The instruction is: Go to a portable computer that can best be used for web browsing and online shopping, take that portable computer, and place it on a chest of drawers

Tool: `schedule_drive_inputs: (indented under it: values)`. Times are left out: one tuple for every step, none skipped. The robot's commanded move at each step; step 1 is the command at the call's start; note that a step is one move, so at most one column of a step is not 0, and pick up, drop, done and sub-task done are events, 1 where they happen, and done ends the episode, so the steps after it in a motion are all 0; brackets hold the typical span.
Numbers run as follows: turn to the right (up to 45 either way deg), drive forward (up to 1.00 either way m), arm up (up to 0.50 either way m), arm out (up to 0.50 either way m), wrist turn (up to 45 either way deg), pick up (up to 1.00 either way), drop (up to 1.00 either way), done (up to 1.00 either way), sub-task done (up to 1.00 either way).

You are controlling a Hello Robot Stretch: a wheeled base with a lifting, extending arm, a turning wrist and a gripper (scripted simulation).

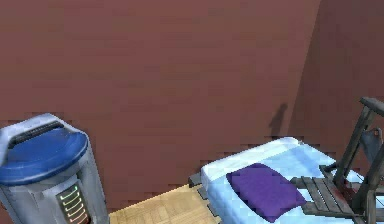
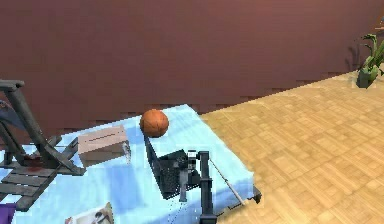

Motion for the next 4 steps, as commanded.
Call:
schedule_drive_inputs:
  values:
    - [0.0, 0.00, 0.00, 0.00, 45.0, 0.00, 0.00, 0.00, 0.00]
    - [0.0, 0.00, 0.00, 0.00, 45.0, 0.00, 0.00, 0.00, 0.00]
    - [0.0, 0.00, 0.00, 0.00, 45.0, 0.00, 0.00, 0.00, 0.00]
    - [0.0, 0.00, -0.30, 0.00, 0.0, 0.00, 0.00, 0.00, 0.00]
